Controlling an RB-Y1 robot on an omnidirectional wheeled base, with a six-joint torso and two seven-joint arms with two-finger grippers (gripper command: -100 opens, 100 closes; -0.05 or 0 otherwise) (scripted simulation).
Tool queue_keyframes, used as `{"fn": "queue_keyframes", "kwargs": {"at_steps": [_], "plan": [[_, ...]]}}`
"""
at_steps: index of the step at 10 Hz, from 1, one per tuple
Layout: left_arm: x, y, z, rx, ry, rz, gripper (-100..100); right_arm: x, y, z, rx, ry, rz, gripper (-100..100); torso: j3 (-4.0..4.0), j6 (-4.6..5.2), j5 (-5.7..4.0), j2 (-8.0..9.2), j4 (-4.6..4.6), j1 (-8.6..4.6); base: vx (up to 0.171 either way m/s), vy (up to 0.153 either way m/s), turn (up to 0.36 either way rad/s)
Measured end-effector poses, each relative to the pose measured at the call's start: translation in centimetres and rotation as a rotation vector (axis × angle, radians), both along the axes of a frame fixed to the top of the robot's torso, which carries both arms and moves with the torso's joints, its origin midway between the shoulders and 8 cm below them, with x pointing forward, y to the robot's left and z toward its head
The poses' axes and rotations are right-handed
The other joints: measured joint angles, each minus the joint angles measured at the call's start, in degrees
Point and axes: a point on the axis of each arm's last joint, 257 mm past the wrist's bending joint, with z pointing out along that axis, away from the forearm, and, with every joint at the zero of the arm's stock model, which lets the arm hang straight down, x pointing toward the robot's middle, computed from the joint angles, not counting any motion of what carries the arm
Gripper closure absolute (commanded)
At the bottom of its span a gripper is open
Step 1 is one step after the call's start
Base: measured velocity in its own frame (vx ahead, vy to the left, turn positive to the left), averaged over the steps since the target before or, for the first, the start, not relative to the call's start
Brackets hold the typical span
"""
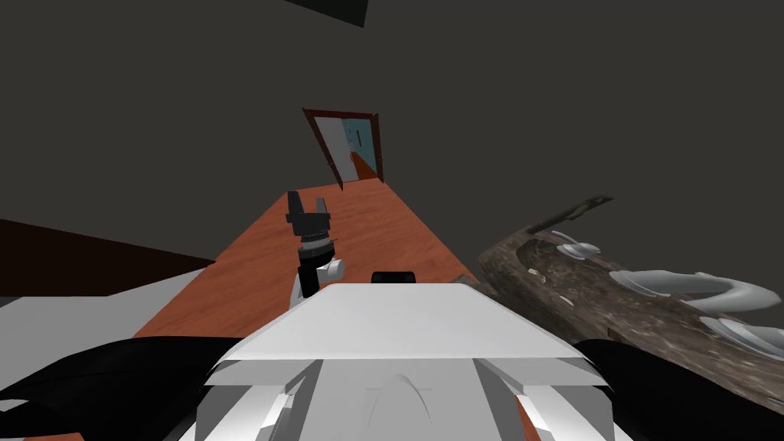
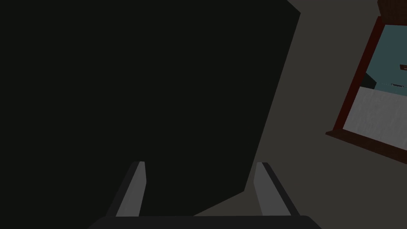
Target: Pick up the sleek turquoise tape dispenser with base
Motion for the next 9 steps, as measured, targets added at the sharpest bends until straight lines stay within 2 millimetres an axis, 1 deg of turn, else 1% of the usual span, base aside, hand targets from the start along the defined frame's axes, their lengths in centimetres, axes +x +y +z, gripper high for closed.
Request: {"fn": "queue_keyframes", "kwargs": {"at_steps": [1, 2, 3, 7, 8, 9], "plan": [[0.0, 0.0, 0.0, 0.0, 0.0, 0.0, 0, -0.64, 0.14, -0.03, -0.003, 0.002, 0.009, -100, 0.03, -0.03, 0.02, 0.07, 0.0, 0.02, 0.044, -0.008, 0.008], [0.0, 0.0, 0.01, 0.0, 0.0, 0.0, 0, -0.76, 0.28, -0.02, -0.005, 0.007, 0.025, -100, 0.11, -0.04, 0.02, 0.22, 0.04, 0.0, 0.014, -0.005, 0.005], [0.0, 0.0, 0.01, 0.0, 0.0, 0.0, 0, -0.75, 0.28, -0.02, -0.006, 0.008, 0.029, 100, 0.19, -0.03, 0.01, 0.34, 0.07, 0.01, 0.0, 0.0, 0.0], [0.0, 0.0, 0.01, 0.0, 0.0, 0.0, 0, -0.74, 0.31, -0.04, -0.005, 0.008, 0.029, 100, 0.26, -0.02, 0.05, 0.46, 0.1, 0.04, 0.0, 0.0, 0.0], [0.0, 0.0, 0.01, 0.0, 0.0, 0.0, 0, -0.74, 0.31, -0.04, -0.005, 0.008, 0.029, 0, 0.26, -0.02, 0.05, 0.46, 0.1, 0.05, 0.0, 0.0, 0.0], [0.0, 0.0, 0.01, 0.0, 0.0, 0.0, 0, -0.74, 0.31, -0.04, -0.005, 0.008, 0.029, 100, 0.26, -0.02, 0.06, 0.46, 0.1, 0.05, -0.106, -0.002, 0.044]]}}
